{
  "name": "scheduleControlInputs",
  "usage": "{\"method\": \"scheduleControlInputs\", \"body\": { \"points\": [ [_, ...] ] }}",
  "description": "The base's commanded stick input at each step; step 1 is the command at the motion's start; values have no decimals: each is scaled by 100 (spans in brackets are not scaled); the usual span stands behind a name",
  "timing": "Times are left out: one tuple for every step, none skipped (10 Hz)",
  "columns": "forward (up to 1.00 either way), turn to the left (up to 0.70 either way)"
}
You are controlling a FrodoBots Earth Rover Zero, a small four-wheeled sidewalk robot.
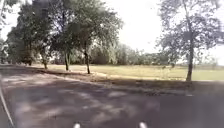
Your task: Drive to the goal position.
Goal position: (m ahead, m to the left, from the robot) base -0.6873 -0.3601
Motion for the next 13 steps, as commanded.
{"method": "scheduleControlInputs", "body": {
  "points": [
    [0, -70],
    [0, -70],
    [0, -70],
    [0, -70],
    [0, -70],
    [0, -70],
    [0, -70],
    [0, -70],
    [0, -70],
    [0, -70],
    [5, -68],
    [10, -65],
    [14, -63]
  ]
}}
